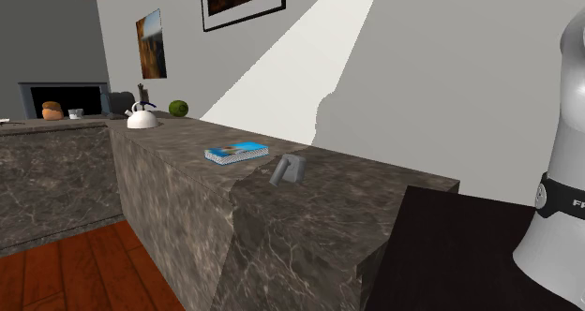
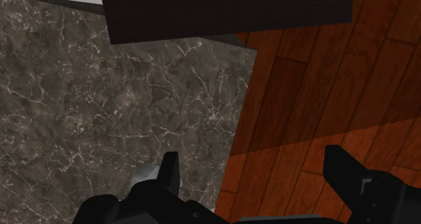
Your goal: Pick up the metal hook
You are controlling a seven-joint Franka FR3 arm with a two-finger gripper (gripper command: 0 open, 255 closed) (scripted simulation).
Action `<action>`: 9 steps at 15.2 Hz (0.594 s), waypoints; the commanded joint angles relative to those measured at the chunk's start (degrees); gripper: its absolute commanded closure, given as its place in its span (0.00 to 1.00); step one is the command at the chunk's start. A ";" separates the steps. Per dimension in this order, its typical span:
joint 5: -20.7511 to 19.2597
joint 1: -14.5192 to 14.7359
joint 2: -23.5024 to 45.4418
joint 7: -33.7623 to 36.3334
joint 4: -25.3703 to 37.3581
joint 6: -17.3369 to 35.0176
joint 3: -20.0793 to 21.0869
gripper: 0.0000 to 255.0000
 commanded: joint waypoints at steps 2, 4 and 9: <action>-0.23 -0.28 1.06 -0.71 -0.67 1.70 -0.94 0.00; -0.63 -0.81 3.45 -2.12 -1.79 5.10 -2.81 0.00; -1.04 -1.92 10.80 -5.84 -3.21 13.53 -7.39 0.00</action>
